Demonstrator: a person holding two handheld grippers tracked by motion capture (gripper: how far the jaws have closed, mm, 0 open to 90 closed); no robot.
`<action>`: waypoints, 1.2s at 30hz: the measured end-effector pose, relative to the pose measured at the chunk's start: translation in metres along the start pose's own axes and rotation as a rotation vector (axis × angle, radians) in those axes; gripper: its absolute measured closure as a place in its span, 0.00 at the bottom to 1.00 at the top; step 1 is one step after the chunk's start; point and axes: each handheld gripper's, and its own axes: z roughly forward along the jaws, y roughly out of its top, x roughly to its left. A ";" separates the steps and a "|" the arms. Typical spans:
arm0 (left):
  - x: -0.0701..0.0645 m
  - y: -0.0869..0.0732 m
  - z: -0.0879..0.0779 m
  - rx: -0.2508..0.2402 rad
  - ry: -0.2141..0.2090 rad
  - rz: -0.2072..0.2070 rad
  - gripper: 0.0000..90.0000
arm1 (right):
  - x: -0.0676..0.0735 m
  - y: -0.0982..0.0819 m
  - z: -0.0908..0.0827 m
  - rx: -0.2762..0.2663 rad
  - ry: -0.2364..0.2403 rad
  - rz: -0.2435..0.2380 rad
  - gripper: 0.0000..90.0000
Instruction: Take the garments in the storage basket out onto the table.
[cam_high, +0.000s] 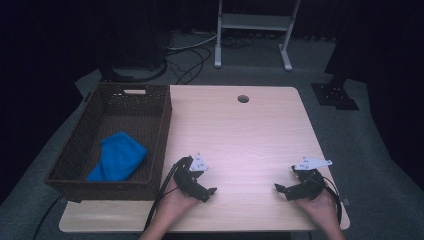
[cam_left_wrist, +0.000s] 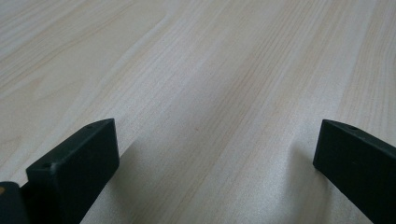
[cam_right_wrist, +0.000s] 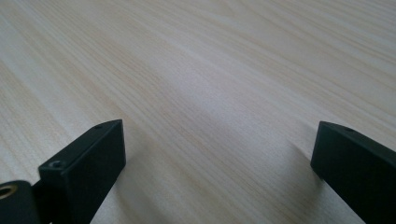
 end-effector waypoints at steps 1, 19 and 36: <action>0.000 0.000 0.000 0.000 0.000 0.000 0.00 | 0.000 0.000 0.000 0.000 0.000 0.000 0.03; -0.001 -0.001 -0.006 -0.105 -0.002 -0.014 0.00 | 0.000 -0.002 -0.002 0.010 -0.011 0.009 0.00; 0.003 -0.007 -0.016 -0.216 -0.041 -0.030 0.00 | 0.000 -0.002 -0.002 0.010 -0.011 0.010 0.00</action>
